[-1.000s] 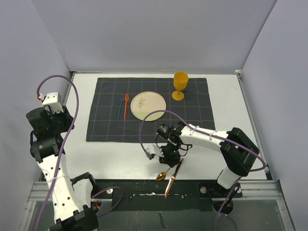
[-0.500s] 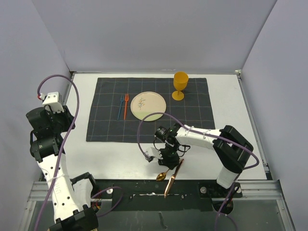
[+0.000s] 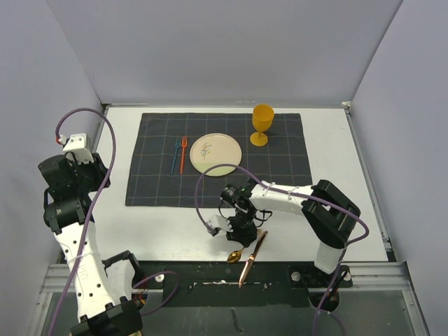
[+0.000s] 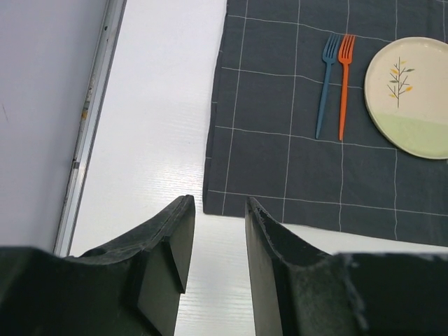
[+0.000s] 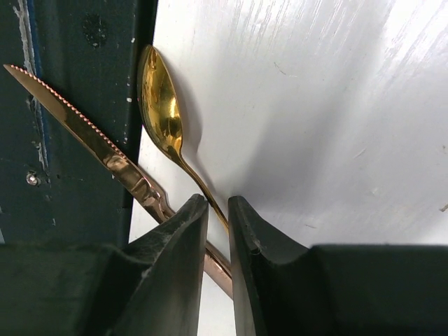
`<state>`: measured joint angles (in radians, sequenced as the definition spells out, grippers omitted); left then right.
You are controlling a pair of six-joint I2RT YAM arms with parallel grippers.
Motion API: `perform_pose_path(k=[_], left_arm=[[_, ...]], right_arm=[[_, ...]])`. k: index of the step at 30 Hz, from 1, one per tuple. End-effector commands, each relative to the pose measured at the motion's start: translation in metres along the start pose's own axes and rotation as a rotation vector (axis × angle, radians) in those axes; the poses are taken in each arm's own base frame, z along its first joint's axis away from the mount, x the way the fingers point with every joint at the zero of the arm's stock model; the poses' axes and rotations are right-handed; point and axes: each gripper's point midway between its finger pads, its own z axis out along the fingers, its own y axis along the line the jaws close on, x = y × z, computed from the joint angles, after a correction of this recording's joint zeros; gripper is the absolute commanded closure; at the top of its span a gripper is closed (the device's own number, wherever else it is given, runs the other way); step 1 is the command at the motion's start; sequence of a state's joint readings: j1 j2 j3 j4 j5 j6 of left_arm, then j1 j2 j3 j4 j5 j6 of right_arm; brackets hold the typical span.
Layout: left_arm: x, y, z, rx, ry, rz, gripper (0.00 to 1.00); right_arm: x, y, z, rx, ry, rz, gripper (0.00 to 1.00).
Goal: Set the dinner table for one person
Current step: Pick up the spoon from the center of the board.
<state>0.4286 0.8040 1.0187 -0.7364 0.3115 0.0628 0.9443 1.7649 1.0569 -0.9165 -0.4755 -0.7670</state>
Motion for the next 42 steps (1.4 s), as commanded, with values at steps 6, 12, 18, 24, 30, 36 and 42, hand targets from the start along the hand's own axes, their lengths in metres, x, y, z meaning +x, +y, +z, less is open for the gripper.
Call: perform_pose_path(k=[6, 12, 18, 24, 30, 36, 42], left_arm=[[-0.021, -0.004, -0.002, 0.032, -0.060, 0.034, 0.66], [-0.019, -0.009, 0.002, 0.068, -0.047, 0.033, 0.65], [-0.017, -0.014, 0.002, 0.102, -0.039, 0.031, 0.64], [-0.018, -0.018, 0.001, 0.120, -0.033, 0.033, 0.64], [-0.019, -0.021, 0.000, 0.139, -0.031, 0.030, 0.64], [-0.018, -0.022, 0.002, 0.148, -0.025, 0.032, 0.64], [-0.019, -0.026, 0.001, 0.167, -0.026, 0.030, 0.64]], right_arm=[[-0.011, -0.005, 0.002, -0.004, -0.007, -0.026, 0.81], [-0.009, 0.001, 0.006, -0.027, 0.030, -0.028, 0.82], [-0.010, 0.002, 0.009, -0.033, 0.046, -0.038, 0.85], [-0.011, 0.002, 0.012, -0.043, 0.078, -0.039, 0.87], [-0.013, 0.002, 0.012, -0.045, 0.085, -0.043, 0.94], [-0.015, 0.000, 0.013, -0.044, 0.094, -0.033, 1.00], [-0.024, -0.009, 0.009, -0.006, 0.080, -0.024, 1.00]])
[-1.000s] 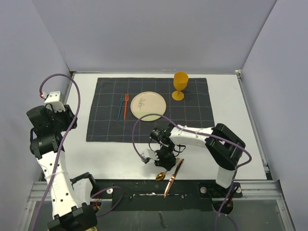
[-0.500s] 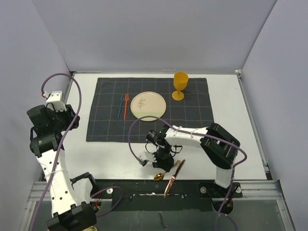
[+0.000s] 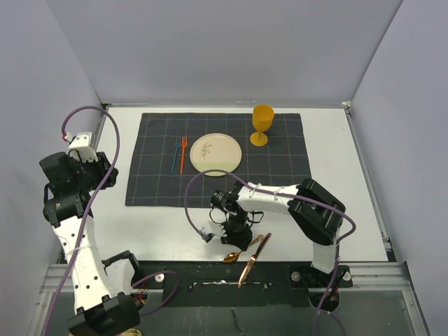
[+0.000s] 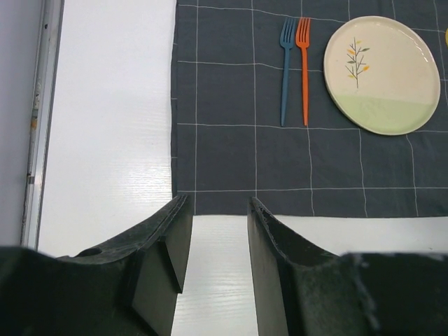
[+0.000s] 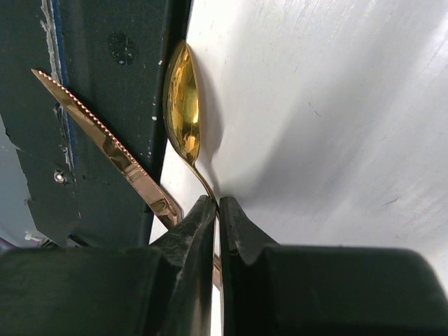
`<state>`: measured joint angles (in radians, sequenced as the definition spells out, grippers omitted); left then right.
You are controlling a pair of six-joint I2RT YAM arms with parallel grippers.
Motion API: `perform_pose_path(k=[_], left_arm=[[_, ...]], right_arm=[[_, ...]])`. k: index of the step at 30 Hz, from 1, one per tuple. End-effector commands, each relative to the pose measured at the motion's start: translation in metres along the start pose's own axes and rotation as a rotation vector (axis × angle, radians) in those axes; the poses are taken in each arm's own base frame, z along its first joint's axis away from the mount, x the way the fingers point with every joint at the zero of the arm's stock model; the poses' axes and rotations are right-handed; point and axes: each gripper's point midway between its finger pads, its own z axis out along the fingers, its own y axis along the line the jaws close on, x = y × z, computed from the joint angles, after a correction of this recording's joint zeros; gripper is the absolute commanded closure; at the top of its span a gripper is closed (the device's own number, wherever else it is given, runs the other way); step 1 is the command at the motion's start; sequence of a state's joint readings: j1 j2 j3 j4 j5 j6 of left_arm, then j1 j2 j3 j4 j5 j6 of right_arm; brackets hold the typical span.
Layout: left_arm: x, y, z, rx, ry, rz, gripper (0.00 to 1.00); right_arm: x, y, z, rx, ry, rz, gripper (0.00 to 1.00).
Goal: Set the dinner table for one person
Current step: Pick up the spoon from the center of the board.
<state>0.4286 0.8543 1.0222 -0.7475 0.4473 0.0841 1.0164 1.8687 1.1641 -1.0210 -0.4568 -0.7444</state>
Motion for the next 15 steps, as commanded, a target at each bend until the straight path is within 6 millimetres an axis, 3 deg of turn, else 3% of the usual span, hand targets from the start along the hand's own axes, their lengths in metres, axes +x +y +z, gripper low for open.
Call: perform_pose_path(k=[1, 15], left_arm=[[-0.025, -0.007, -0.008, 0.030, -0.067, 0.035, 0.64], [-0.027, -0.011, -0.007, 0.048, -0.067, 0.040, 0.64]], right_arm=[[-0.017, -0.021, -0.004, 0.081, -0.022, -0.025, 1.00], [-0.041, -0.050, -0.040, 0.231, -0.057, -0.025, 1.00]])
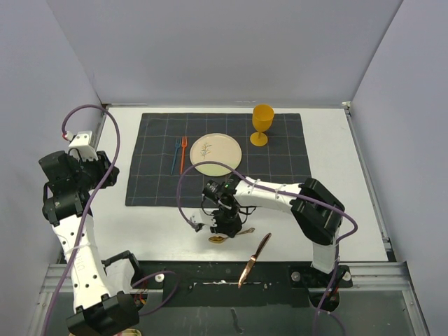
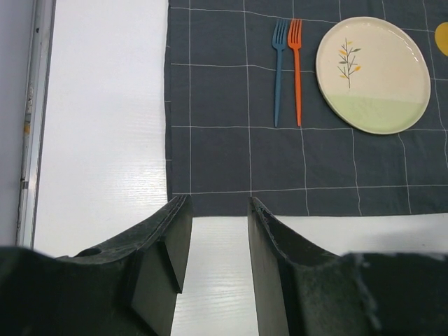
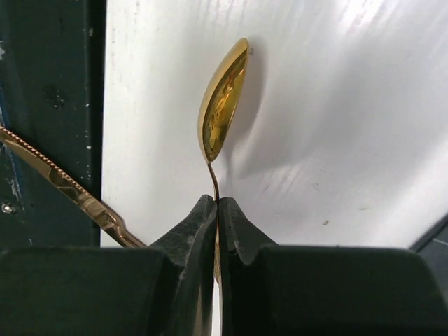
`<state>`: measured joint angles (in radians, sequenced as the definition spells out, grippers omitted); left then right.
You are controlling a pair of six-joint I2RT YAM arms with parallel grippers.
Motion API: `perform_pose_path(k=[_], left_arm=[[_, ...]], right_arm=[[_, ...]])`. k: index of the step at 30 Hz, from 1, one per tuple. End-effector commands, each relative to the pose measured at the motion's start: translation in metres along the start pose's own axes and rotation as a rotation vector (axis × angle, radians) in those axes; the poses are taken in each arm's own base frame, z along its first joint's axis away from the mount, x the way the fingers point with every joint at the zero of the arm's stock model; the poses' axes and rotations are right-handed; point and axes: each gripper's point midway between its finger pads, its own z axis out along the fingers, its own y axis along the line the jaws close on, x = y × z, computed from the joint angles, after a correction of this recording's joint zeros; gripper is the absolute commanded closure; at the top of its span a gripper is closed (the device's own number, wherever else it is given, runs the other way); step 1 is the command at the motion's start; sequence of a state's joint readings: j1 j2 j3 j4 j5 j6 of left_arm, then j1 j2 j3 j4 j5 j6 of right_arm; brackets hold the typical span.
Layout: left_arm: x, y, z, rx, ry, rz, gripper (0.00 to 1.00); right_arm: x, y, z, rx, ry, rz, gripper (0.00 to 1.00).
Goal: Set the dinner table for one person
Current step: Pick up the spoon from the center of the board.
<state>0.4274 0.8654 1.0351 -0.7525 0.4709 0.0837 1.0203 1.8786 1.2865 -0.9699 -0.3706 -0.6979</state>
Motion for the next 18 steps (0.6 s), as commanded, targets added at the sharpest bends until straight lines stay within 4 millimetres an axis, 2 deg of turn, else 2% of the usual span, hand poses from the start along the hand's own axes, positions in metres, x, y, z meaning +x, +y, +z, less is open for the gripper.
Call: perform_pose_path(k=[1, 7, 11, 18], left_arm=[[-0.024, -0.007, -0.007, 0.024, -0.066, 0.043, 0.64], [-0.026, -0.010, -0.005, 0.045, -0.066, 0.036, 0.64], [-0.026, -0.017, -0.003, 0.091, -0.059, 0.007, 0.63], [-0.029, -0.028, 0.005, 0.169, -0.052, -0.049, 0.62]], right_arm=[[-0.010, -0.015, -0.013, 0.066, -0.017, -0.001, 1.00], [-0.009, -0.023, -0.019, 0.106, -0.009, 0.008, 1.00], [-0.010, -0.041, -0.029, 0.186, -0.023, 0.032, 1.00], [-0.019, -0.086, -0.073, 0.396, -0.107, 0.074, 1.00]])
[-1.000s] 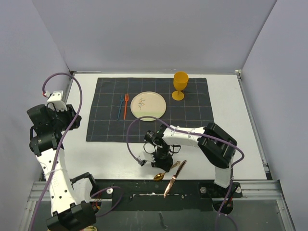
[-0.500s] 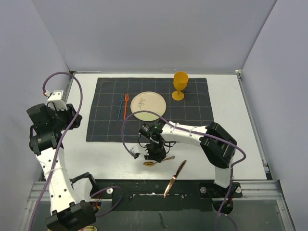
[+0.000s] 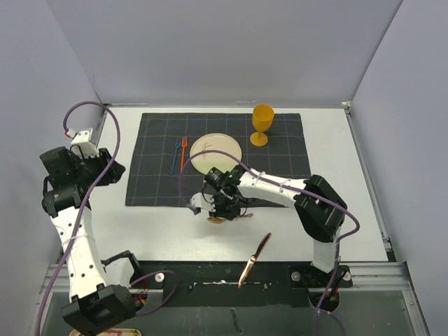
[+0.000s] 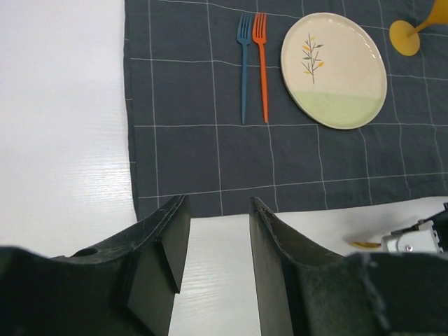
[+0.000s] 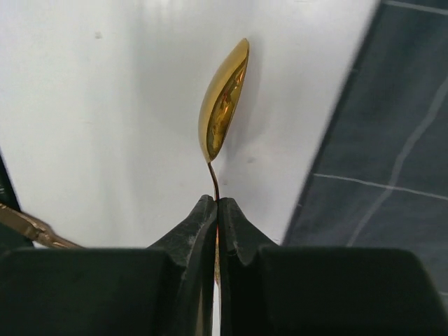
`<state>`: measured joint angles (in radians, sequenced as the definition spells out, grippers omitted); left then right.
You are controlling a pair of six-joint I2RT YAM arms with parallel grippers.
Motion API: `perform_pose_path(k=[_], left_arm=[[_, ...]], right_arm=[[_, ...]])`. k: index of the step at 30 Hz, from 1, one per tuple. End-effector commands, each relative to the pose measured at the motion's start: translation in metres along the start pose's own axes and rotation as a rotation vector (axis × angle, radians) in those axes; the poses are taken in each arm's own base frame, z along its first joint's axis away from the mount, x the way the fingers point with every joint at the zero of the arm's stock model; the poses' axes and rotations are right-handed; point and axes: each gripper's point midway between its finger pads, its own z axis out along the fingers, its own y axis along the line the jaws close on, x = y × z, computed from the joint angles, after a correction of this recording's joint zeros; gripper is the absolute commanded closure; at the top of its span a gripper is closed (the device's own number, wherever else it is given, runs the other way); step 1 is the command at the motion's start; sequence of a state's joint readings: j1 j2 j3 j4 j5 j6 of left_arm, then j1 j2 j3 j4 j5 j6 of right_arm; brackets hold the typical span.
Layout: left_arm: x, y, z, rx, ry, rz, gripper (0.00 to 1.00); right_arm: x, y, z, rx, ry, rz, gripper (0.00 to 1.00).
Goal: Set the dinner table for one person
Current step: Pick up the spoon from the center of the board, then place the spoon on the napkin.
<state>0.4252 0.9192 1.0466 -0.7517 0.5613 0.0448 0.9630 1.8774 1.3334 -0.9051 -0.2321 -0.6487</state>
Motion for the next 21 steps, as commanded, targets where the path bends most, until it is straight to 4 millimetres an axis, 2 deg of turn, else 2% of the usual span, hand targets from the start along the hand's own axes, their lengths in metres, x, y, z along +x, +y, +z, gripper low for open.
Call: perform_pose_path(k=[1, 6, 10, 14, 17, 21], left_arm=[[-0.031, -0.017, -0.003, 0.078, -0.086, 0.011, 0.63], [-0.038, -0.026, 0.000, 0.143, -0.095, -0.025, 0.64], [-0.035, -0.035, 0.008, 0.216, -0.066, -0.101, 0.66], [-0.025, -0.052, 0.018, 0.362, 0.015, -0.195, 0.69], [-0.016, -0.068, 0.024, 0.432, 0.079, -0.197, 0.74], [-0.006, -0.093, 0.028, 0.521, 0.146, -0.195, 0.74]], right_arm=[[-0.030, -0.051, -0.051, 0.233, -0.139, 0.021, 1.00], [-0.038, -0.083, -0.082, 0.388, -0.194, 0.048, 1.00], [-0.039, -0.105, -0.102, 0.506, -0.216, 0.081, 1.00], [-0.038, -0.122, -0.123, 0.611, -0.231, 0.099, 1.00], [-0.038, -0.136, -0.145, 0.704, -0.268, 0.116, 1.00], [-0.035, -0.150, -0.174, 0.828, -0.309, 0.135, 1.00]])
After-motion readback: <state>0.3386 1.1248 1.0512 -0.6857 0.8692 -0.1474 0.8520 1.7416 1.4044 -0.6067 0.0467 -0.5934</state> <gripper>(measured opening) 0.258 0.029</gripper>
